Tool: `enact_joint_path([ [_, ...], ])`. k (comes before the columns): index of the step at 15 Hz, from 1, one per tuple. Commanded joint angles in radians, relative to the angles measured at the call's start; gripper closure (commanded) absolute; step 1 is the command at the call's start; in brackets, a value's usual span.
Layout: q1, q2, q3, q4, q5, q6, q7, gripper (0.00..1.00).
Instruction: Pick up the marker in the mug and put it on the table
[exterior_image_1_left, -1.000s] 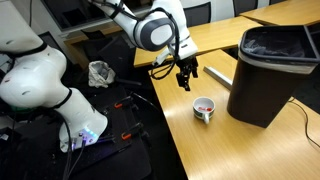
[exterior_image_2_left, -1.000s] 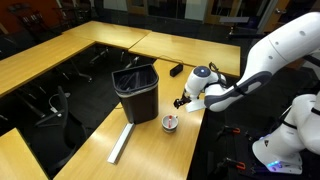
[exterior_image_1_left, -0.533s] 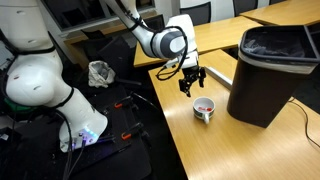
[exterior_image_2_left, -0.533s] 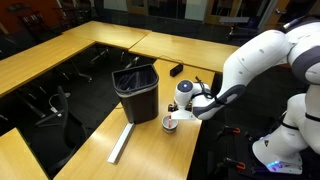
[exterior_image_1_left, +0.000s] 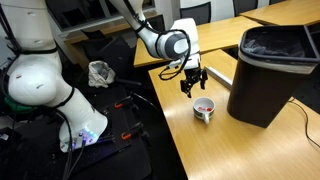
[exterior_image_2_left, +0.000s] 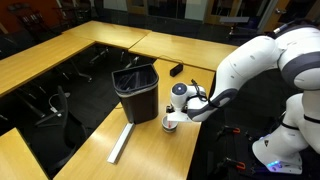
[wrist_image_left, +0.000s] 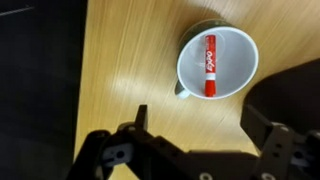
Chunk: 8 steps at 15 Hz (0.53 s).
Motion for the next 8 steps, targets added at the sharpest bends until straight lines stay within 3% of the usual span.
enact_joint_path([
  [1,0.015,0.018,-0.011,0.008,0.038,0.015,-0.039,0.00],
  [4,0.017,0.098,-0.003,0.061,0.089,0.037,-0.028,0.00],
  [8,0.030,0.229,-0.010,0.164,0.160,0.035,-0.039,0.42],
])
